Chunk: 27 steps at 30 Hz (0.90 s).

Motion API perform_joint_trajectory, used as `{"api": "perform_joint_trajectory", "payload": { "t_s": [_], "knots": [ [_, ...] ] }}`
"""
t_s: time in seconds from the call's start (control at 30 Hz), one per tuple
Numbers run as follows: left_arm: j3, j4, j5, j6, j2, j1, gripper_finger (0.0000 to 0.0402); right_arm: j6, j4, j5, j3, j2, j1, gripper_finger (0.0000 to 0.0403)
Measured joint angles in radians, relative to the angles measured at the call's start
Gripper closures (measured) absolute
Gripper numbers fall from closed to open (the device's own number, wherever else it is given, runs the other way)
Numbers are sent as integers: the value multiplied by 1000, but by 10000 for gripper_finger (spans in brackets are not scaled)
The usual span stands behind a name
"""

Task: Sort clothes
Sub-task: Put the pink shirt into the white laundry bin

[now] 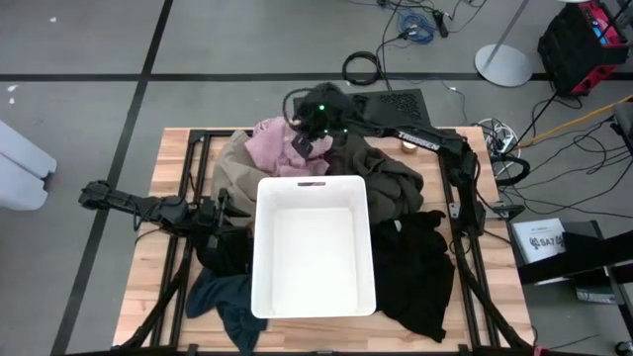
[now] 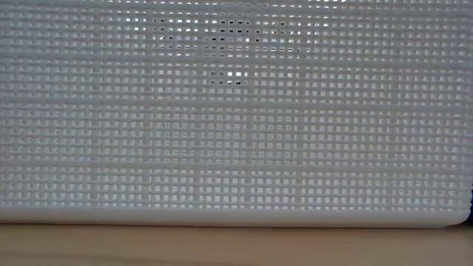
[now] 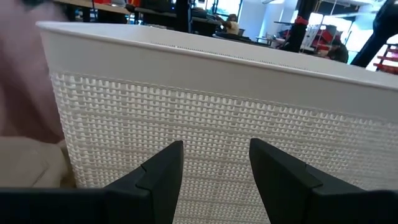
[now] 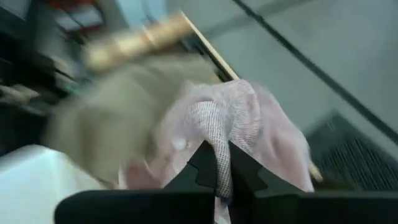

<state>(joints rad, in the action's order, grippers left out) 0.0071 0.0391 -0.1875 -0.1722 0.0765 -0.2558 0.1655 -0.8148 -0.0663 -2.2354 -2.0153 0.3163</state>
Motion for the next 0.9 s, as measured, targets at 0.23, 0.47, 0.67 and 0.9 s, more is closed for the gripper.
{"api": "perform_joint_trajectory", "payload": {
  "t_s": [0.23,0.47,0.67,0.9],
  "knots": [
    [0,1,0,-5,0,0,208,-16,129,148,-94,66,-76,402],
    [0,1,-1,-5,0,0,208,-46,258,200,-94,185,-152,402],
    [0,1,-4,-5,0,0,208,-104,443,230,-94,278,-219,403],
    [0,1,-6,-5,0,0,208,-218,638,275,-94,383,-290,403]
  ]
}}
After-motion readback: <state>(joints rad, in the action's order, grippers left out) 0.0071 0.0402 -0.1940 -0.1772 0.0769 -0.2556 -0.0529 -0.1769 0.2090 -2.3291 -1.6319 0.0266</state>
